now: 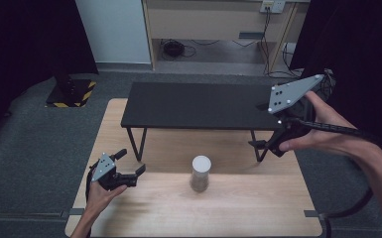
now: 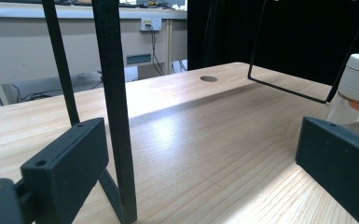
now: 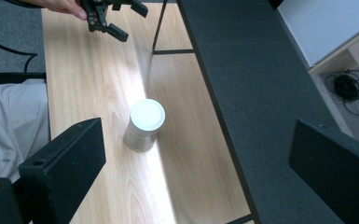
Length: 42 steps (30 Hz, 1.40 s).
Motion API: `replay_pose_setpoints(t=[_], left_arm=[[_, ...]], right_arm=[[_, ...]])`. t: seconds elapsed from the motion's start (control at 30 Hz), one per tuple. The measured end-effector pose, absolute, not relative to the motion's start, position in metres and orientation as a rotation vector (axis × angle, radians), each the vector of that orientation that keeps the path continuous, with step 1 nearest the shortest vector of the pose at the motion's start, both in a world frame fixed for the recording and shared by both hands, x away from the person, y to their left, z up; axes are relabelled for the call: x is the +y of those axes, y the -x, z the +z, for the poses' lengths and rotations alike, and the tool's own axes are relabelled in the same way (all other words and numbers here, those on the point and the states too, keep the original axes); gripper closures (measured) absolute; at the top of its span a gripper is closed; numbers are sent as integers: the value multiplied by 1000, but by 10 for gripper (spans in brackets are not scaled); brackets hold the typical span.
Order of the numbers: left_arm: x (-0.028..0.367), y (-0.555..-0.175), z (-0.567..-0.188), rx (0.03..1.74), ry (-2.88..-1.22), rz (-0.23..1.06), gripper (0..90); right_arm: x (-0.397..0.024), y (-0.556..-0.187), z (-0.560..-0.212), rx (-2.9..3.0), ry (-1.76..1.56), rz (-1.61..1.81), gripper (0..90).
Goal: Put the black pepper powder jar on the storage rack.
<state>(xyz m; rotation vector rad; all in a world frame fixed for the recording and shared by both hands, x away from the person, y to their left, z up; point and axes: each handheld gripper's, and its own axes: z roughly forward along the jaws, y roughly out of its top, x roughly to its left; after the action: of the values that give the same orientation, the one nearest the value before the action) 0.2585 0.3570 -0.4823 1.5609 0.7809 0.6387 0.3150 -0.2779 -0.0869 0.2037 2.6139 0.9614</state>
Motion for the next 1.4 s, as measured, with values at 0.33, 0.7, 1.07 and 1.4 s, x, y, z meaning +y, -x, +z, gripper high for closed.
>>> replay_pose_setpoints(t=[0.33,0.7,1.07,1.4], left_arm=[[358,-258,-483,781,-1554,641,18],[356,-258,-482,775,-1568,644,18],[356,-259,-481,767,-1573,641,18],[355,-259,-481,764,-1576,643,18]], right_arm=[[-261,-336,-123,2674,-214,964,39],[-236,-353,-155,2740,-198,941,40],[-211,-366,-189,2793,-217,897,43],[-197,-373,-206,2819,-247,860,53]])
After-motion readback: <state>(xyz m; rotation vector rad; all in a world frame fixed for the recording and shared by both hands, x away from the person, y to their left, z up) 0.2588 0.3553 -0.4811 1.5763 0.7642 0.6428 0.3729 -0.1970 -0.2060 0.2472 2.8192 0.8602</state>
